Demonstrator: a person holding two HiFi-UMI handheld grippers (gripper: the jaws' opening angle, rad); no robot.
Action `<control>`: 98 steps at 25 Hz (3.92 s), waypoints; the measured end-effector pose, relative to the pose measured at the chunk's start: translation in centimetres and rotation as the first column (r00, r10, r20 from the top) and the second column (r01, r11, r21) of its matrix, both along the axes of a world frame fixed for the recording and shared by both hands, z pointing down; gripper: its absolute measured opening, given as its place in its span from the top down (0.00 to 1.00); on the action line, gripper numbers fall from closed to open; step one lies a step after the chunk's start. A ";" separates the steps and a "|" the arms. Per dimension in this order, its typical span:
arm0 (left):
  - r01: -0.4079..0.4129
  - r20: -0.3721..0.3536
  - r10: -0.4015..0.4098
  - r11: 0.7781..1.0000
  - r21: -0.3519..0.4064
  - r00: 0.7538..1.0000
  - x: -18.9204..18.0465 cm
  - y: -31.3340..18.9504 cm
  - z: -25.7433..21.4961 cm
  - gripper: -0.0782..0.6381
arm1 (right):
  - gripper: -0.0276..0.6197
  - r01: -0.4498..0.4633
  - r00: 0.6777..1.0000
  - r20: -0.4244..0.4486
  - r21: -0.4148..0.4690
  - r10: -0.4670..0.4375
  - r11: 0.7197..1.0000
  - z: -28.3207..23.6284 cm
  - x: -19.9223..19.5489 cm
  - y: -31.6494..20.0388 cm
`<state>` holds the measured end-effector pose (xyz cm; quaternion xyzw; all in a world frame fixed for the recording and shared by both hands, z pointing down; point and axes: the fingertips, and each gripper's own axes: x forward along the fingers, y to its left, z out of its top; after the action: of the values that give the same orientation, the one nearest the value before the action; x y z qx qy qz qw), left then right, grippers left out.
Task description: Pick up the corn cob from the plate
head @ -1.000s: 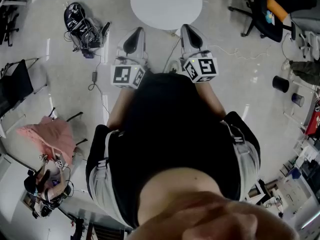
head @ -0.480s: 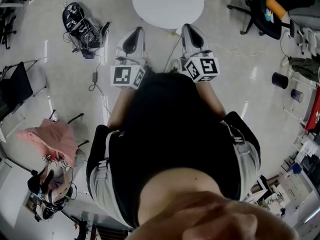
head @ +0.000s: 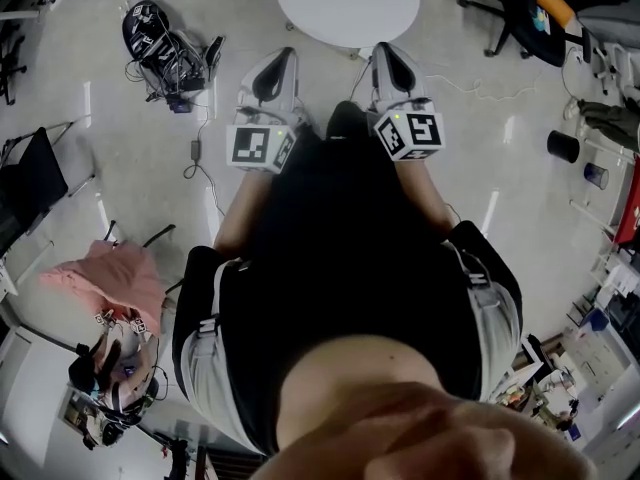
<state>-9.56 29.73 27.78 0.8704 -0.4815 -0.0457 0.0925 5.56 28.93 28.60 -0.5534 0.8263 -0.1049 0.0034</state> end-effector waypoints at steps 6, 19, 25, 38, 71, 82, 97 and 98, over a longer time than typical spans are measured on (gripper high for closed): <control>0.000 -0.018 0.000 1.000 -0.009 1.000 -0.9 -0.5 0.2 0.89 | 0.95 0.017 1.000 -0.007 0.016 -0.017 1.000 -0.3 -1.5 -0.4; -0.020 -0.010 0.019 1.000 -0.011 1.000 0.4 -7.4 0.8 0.89 | 0.95 0.049 0.999 0.023 0.010 -0.049 0.999 0.4 -1.6 -7.2; -0.004 -0.011 0.003 1.000 -0.028 1.000 1.6 -12.3 0.9 0.89 | 0.95 0.064 0.998 0.026 -0.002 -0.064 0.998 0.5 -0.3 -12.0; -0.007 0.004 0.007 0.999 -0.044 1.000 6.2 -22.2 0.5 0.89 | 0.95 0.058 0.998 0.026 -0.032 -0.057 0.998 0.7 3.9 -22.0; 0.055 0.017 -0.054 0.992 -0.115 0.998 8.4 -33.1 3.8 0.89 | 0.95 0.085 0.996 0.025 -0.156 -0.082 0.984 7.1 6.6 -34.6; 0.030 -0.006 -0.031 0.988 -0.152 0.999 8.1 -37.9 6.2 0.89 | 0.95 0.062 0.998 0.008 -0.246 -0.062 0.967 11.4 5.8 -37.7; 0.005 -0.022 -0.010 0.968 -0.250 1.000 7.7 -42.4 11.6 0.89 | 0.95 0.063 0.996 -0.028 -0.394 -0.081 0.917 18.4 4.8 -41.1; 0.005 -0.024 -0.011 0.967 -0.255 1.000 7.7 -42.5 11.9 0.89 | 0.95 0.063 0.996 -0.030 -0.402 -0.082 0.913 19.0 4.8 -41.3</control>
<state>-1.81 -12.76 39.69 0.8487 -0.4856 0.0052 0.2095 10.37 -12.34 47.57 -0.5136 0.8071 -0.2590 -0.1332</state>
